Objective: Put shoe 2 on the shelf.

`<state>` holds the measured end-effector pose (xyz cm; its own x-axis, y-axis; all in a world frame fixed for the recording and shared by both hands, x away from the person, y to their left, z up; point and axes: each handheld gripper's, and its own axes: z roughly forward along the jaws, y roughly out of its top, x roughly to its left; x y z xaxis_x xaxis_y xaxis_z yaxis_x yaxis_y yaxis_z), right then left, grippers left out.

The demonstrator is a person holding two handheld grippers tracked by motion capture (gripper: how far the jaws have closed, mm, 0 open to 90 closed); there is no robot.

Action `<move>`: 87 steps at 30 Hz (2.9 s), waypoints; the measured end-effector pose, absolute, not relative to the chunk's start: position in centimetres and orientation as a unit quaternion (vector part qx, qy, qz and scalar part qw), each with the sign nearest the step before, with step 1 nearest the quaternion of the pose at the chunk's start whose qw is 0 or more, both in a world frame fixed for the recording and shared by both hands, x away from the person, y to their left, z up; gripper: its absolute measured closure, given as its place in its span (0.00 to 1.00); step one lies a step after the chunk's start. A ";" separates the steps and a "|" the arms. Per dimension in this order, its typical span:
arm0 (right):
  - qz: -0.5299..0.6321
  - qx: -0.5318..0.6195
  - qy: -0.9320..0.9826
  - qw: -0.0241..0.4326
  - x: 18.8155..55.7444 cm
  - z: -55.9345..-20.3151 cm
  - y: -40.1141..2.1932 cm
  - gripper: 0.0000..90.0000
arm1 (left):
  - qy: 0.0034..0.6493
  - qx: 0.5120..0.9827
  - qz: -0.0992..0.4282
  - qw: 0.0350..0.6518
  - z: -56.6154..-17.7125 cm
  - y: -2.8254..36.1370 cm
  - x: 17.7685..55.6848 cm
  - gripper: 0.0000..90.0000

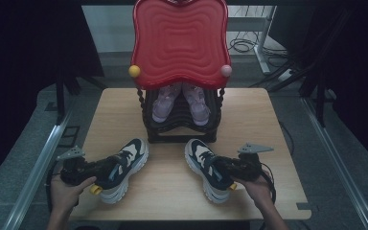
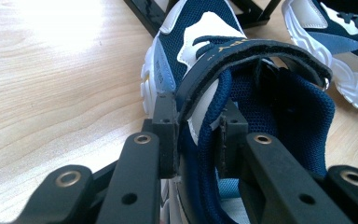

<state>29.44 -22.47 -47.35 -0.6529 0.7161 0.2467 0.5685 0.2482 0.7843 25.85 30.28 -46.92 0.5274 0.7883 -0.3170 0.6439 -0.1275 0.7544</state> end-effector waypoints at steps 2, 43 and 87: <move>0.469 0.413 0.777 0.083 29.2 -47.4 -23.1 0.82 | 0.480 0.741 0.082 0.462 -46.8 30.5 25.6 0.83; 0.570 0.497 0.636 0.156 29.4 -45.8 -32.3 0.83 | 0.526 0.636 0.120 0.552 -45.8 33.5 24.9 0.82; 0.618 0.493 0.585 0.181 32.8 -40.2 -32.2 0.83 | 0.521 0.601 0.144 0.589 -41.5 33.9 28.8 0.82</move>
